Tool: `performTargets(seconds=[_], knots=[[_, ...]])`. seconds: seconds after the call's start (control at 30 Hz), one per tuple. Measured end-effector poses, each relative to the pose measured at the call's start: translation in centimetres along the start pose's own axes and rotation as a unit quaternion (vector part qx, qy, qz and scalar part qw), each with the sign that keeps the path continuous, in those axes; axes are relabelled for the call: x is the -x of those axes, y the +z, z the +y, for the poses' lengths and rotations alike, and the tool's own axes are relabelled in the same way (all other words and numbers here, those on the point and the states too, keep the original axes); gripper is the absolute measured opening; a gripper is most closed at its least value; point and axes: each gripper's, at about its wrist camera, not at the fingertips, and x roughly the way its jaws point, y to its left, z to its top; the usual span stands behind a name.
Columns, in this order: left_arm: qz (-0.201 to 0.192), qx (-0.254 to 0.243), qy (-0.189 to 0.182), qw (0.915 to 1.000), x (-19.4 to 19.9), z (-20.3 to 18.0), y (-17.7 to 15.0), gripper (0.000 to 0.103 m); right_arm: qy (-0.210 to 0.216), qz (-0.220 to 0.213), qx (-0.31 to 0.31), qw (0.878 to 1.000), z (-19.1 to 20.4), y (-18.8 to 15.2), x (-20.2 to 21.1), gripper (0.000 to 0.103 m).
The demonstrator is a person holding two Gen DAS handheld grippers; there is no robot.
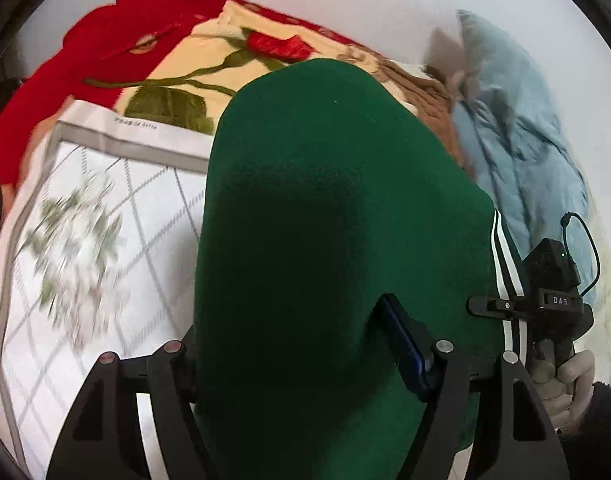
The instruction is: Fold large clothes
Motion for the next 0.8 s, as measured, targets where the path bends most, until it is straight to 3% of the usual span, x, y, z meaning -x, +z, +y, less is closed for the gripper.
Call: performTargets(seconds=[0.1,0.27,0.33,0.37,0.47,0.5,0.6,0.63,0.67,0.73,0.8], knots=[[0.019,0.016,0.006,0.9997,-3.5,3.1,2.6,0.070,-0.022,0.013,0.001,1.000,-0.6,6.0,-2.3,0.048],[0.050,0.009,0.016,0.9986,-7.8,5.2,3.8,0.074,-0.053,0.030,-0.027,0.998,-3.5,11.5,-6.5,0.051],[0.051,0.002,0.020,0.9985,-8.0,4.8,4.1,0.076,-0.066,0.031,-0.026,0.997,-2.7,10.1,-8.4,0.059],[0.051,-0.003,0.025,0.9984,-7.9,4.5,4.0,0.076,-0.085,0.031,-0.024,0.996,-2.9,9.6,-8.8,0.068],[0.051,-0.004,0.046,0.9977,-7.4,3.8,3.9,0.076,-0.142,0.017,-0.009,0.990,-2.8,9.2,-8.1,0.079],[0.049,-0.007,0.059,0.9970,-7.1,3.6,3.8,0.076,-0.178,0.005,0.004,0.984,-1.9,8.7,-7.9,0.087],[0.036,-0.024,0.116,0.9923,-5.7,2.2,3.1,0.077,-0.267,-0.026,0.042,0.962,1.1,6.8,-7.3,0.096],[0.028,-0.039,0.144,0.9884,-5.0,1.4,2.5,0.079,-0.306,-0.034,0.054,0.950,2.0,5.7,-7.2,0.100],[0.022,-0.053,0.167,0.9842,-4.4,0.7,1.9,0.088,-0.337,-0.041,0.062,0.939,3.2,5.9,-7.3,0.103],[0.011,-0.065,0.191,0.9793,-3.3,-0.1,0.7,0.099,-0.385,-0.065,0.076,0.918,4.7,3.6,-7.1,0.103],[-0.001,-0.067,0.214,0.9744,-1.5,-1.4,-0.9,0.099,-0.418,-0.079,0.087,0.901,6.5,1.8,-7.3,0.103]])
